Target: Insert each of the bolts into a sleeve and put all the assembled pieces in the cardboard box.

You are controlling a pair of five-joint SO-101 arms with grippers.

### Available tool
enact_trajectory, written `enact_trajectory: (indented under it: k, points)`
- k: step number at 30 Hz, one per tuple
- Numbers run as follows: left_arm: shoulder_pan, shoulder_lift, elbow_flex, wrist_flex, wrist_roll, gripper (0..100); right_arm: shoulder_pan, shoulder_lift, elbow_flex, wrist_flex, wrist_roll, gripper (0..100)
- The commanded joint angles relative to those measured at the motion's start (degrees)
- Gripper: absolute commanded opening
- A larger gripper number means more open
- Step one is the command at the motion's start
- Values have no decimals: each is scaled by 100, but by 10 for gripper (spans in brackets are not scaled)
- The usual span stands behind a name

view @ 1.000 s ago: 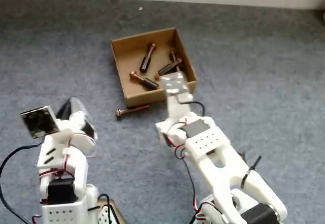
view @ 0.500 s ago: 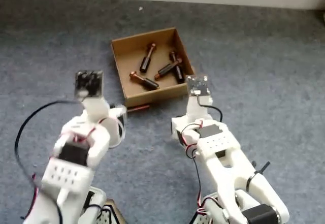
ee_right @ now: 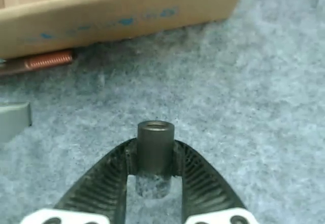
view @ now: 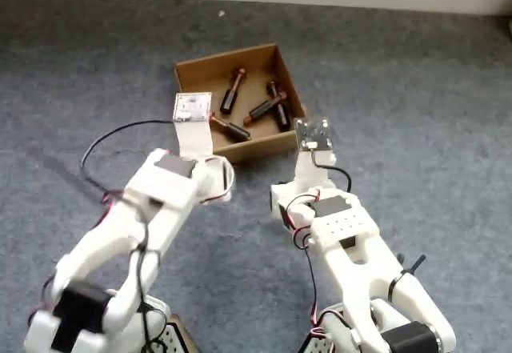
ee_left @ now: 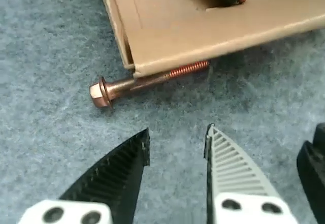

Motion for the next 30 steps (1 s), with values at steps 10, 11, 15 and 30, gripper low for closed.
enact_trajectory:
  k: [10,11,15,30]
  points:
    - [-1270,1938,-2114,62,1108,185,75,-251,-57,-119,-35,4]
    - [-1314,1938,-2141,62,1099,185,75,-251,-57,-119,-35,4]
    - [-1305,1938,-2149,62,1160,184,75,-251,-57,-119,-26,4]
    - [-690,1622,-2738,1785,2374,186,75,-251,-57,-119,-26,4]
